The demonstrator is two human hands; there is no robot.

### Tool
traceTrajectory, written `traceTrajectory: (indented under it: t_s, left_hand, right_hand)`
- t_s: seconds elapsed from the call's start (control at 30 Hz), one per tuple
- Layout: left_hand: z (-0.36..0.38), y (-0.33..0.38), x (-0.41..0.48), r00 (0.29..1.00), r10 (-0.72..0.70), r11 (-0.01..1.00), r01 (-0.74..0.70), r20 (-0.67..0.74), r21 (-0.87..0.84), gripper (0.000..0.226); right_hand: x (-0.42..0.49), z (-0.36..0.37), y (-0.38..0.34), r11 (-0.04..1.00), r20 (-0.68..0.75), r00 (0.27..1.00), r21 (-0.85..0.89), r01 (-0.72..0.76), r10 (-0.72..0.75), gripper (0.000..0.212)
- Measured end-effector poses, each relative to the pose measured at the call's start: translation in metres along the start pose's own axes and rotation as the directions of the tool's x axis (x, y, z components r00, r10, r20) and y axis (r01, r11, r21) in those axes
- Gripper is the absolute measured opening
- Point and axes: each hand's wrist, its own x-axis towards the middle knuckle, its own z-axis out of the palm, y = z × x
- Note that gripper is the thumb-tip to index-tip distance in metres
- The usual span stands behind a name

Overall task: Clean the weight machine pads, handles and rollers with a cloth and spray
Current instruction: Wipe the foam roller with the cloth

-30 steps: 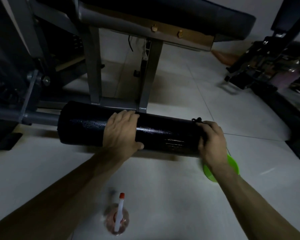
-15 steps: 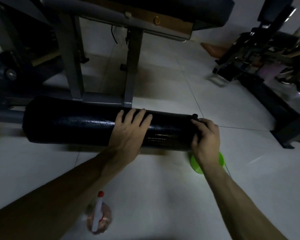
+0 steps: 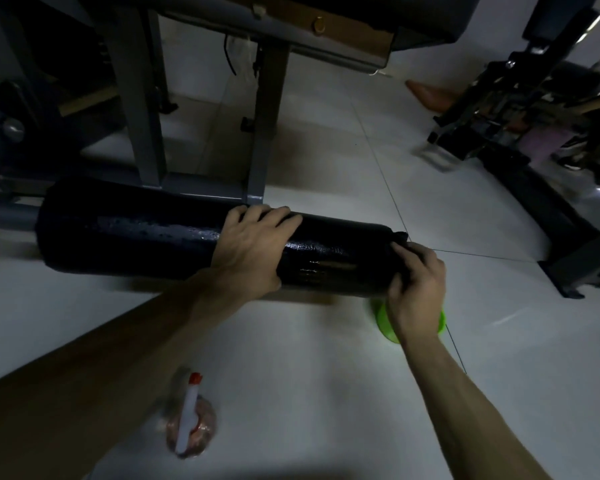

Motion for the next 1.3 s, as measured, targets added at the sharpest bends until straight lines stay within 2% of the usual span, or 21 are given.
traceTrajectory:
  t_s: [0.07, 0.1, 0.23, 0.3, 0.37, 0.4, 0.47, 0.53, 0.6, 0.73, 0.83, 0.93, 0.97, 1.03, 1.1, 1.17, 1.23, 1.3]
  left_hand:
    - [0.002, 0.001, -0.001, 1.000, 0.000, 1.000, -0.001, -0.015, -0.006, 0.112]
    - [0.002, 0.002, 0.000, 1.000, -0.002, 1.000, 0.002, -0.016, -0.013, 0.111]
    - [-0.002, 0.002, 0.001, 0.999, -0.013, 0.997, 0.010, -0.029, -0.079, 0.104]
    - [-0.004, -0.011, -0.007, 0.999, 0.003, 0.996, -0.006, -0.036, -0.091, 0.113]
    - [-0.010, -0.034, -0.022, 0.998, -0.004, 1.000, 0.002, -0.068, -0.025, 0.123]
    - [-0.015, -0.051, -0.032, 0.995, -0.037, 0.999, 0.038, -0.089, 0.010, 0.124]
    - [-0.024, -0.087, -0.053, 0.984, -0.118, 0.992, 0.122, -0.131, 0.029, 0.124]
    - [-0.028, -0.115, -0.072, 0.974, -0.185, 0.981, 0.191, -0.128, 0.030, 0.122]
    - [-0.031, -0.130, -0.082, 0.971, -0.213, 0.976, 0.217, -0.111, 0.025, 0.120]
    - [-0.034, -0.135, -0.081, 0.968, -0.243, 0.970, 0.242, -0.058, -0.013, 0.113]
    - [-0.030, -0.145, -0.082, 0.973, -0.210, 0.976, 0.204, -0.094, -0.069, 0.104]
    - [-0.032, -0.159, -0.093, 0.969, -0.215, 0.972, 0.201, -0.125, -0.120, 0.105]
    - [-0.034, -0.165, -0.099, 0.954, -0.261, 0.961, 0.243, -0.150, -0.130, 0.107]
    - [-0.036, -0.181, -0.115, 0.888, -0.417, 0.899, 0.370, -0.195, -0.235, 0.112]
    - [-0.036, -0.195, -0.128, 0.806, -0.570, 0.771, 0.455, -0.163, -0.445, 0.108]
    - [-0.034, -0.200, -0.133, 0.762, -0.640, 0.638, 0.459, -0.096, -0.618, 0.101]
    - [-0.030, -0.198, -0.133, 0.758, -0.647, 0.592, 0.434, -0.080, -0.679, 0.098]
    - [-0.025, -0.199, -0.134, 0.752, -0.653, 0.586, 0.423, -0.094, -0.691, 0.098]
  right_hand:
    - [-0.004, 0.009, -0.018, 0.996, -0.028, 0.997, 0.046, -0.075, 0.077, 0.058]
    - [-0.006, 0.019, -0.035, 0.996, -0.013, 0.998, 0.078, -0.053, 0.054, 0.058]
    - [-0.023, 0.057, -0.123, 0.972, 0.145, 0.968, 0.150, 0.182, -0.204, 0.054]
    - [-0.020, 0.051, -0.124, 0.941, 0.207, 0.921, 0.145, 0.306, -0.331, 0.056]
    - [-0.013, 0.032, -0.088, 0.917, 0.221, 0.890, 0.084, 0.390, -0.399, 0.062]
    - [-0.010, 0.022, -0.068, 0.925, 0.193, 0.905, 0.043, 0.378, -0.379, 0.063]
    - [-0.006, 0.011, -0.044, 0.972, 0.119, 0.965, 0.014, 0.233, -0.233, 0.062]
    - [-0.009, 0.022, -0.057, 0.995, 0.074, 0.993, 0.004, 0.096, -0.096, 0.061]
    - [-0.015, 0.041, -0.091, 0.993, 0.078, 0.990, 0.045, 0.111, -0.114, 0.061]
    - [-0.024, 0.086, -0.191, 0.921, 0.175, 0.908, 0.162, 0.354, -0.380, 0.056]
    - [-0.028, 0.110, -0.252, 0.865, 0.261, 0.826, 0.210, 0.456, -0.499, 0.051]
    - [-0.019, 0.098, -0.237, 0.791, 0.309, 0.729, 0.206, 0.576, -0.611, 0.052]
    - [-0.014, 0.088, -0.216, 0.785, 0.301, 0.726, 0.187, 0.591, -0.619, 0.056]
    - [-0.004, 0.068, -0.172, 0.829, 0.270, 0.786, 0.120, 0.546, -0.556, 0.063]
    - [-0.001, 0.058, -0.152, 0.892, 0.239, 0.860, 0.073, 0.447, -0.451, 0.061]
    - [-0.007, 0.068, -0.168, 0.928, 0.201, 0.906, 0.081, 0.364, -0.373, 0.059]
    - [-0.018, 0.088, -0.204, 0.920, 0.181, 0.903, 0.118, 0.373, -0.390, 0.061]
    - [-0.028, 0.111, -0.250, 0.876, 0.201, 0.856, 0.193, 0.442, -0.476, 0.059]
